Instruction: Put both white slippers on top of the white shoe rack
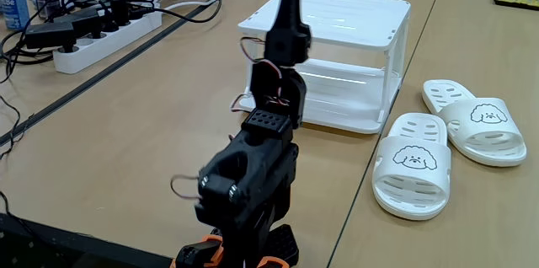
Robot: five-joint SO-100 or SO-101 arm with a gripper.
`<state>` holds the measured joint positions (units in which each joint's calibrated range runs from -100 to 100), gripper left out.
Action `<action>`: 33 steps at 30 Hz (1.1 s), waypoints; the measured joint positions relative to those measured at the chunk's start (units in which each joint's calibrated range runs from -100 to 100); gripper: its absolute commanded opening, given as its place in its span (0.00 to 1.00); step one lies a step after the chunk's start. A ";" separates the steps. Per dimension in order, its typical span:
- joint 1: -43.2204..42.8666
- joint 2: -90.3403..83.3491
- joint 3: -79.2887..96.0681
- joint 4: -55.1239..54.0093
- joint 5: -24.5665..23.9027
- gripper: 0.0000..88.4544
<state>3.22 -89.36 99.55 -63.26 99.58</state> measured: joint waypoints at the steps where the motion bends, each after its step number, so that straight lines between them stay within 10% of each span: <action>1: 1.95 1.73 0.00 0.09 0.00 0.01; 21: 34.38 25.07 -16.62 11.76 0.00 0.01; 33: 37.00 24.66 -2.70 22.58 0.00 0.01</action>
<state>40.22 -64.70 96.86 -40.69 99.58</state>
